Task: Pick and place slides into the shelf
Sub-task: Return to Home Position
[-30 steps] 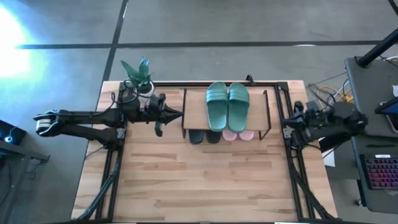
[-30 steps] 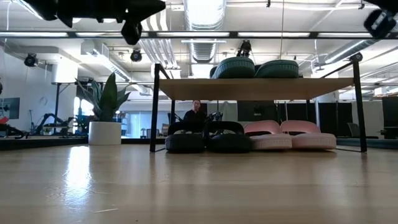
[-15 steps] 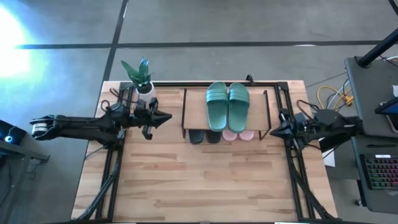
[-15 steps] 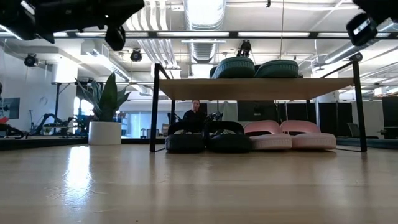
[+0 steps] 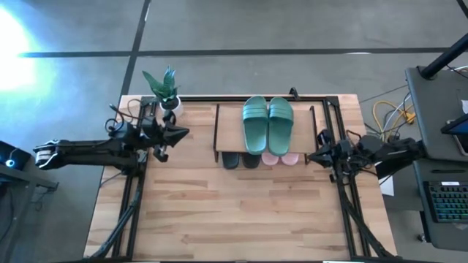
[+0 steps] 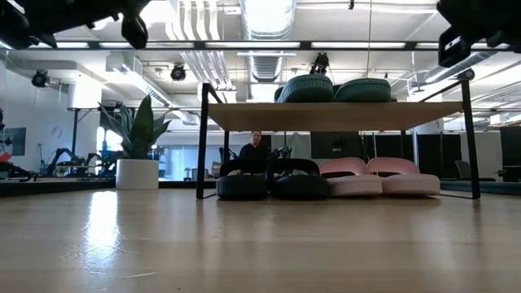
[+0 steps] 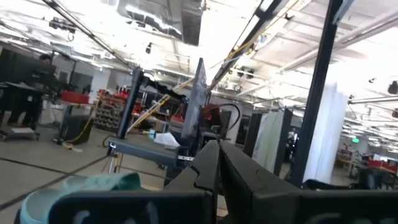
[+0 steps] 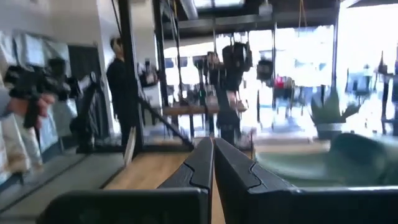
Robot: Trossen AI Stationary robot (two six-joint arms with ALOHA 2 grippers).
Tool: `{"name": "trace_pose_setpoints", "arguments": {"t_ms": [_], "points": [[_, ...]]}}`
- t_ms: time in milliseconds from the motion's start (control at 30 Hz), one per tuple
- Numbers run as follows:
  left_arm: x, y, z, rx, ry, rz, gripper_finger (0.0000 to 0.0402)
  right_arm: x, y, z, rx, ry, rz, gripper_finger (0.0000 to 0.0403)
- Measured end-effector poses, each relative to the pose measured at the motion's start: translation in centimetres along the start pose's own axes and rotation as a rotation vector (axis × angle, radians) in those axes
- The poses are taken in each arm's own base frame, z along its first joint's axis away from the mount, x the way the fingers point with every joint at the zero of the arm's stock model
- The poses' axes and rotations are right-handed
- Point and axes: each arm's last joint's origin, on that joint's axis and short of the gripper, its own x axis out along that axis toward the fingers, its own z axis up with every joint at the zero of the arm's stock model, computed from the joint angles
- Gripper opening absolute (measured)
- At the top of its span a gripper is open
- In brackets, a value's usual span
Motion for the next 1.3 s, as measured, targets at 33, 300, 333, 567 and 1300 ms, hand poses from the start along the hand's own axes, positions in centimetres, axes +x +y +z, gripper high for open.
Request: {"name": "trace_pose_setpoints", "arguments": {"t_ms": [33, 300, 333, 567, 1300], "points": [[0.0, 0.0, 0.0, 0.0, -0.002, 0.0, 0.0, 0.1, 0.0, 0.0, -0.007, -0.028, 0.006, 0.0009], [0.3, 0.2, -0.5, -0.009, 0.026, 0.017, 0.0, 0.4, 0.1, -1.7, 0.004, -0.087, 0.066, 0.0009], [0.3, 0.3, -0.6, -0.011, 0.035, 0.02, 0.0, 0.4, 0.2, -2.0, 0.003, -0.088, 0.08, 0.0009], [0.6, 0.7, -1.9, -0.019, 0.096, 0.039, 0.0, 0.5, 0.3, -3.1, 0.053, -0.05, 0.151, 0.0009], [-3.4, 0.7, -3.8, -0.017, 0.062, 0.022, 0.0, 0.3, 0.9, -4.5, 0.197, 0.131, 0.351, 0.0009]]}}
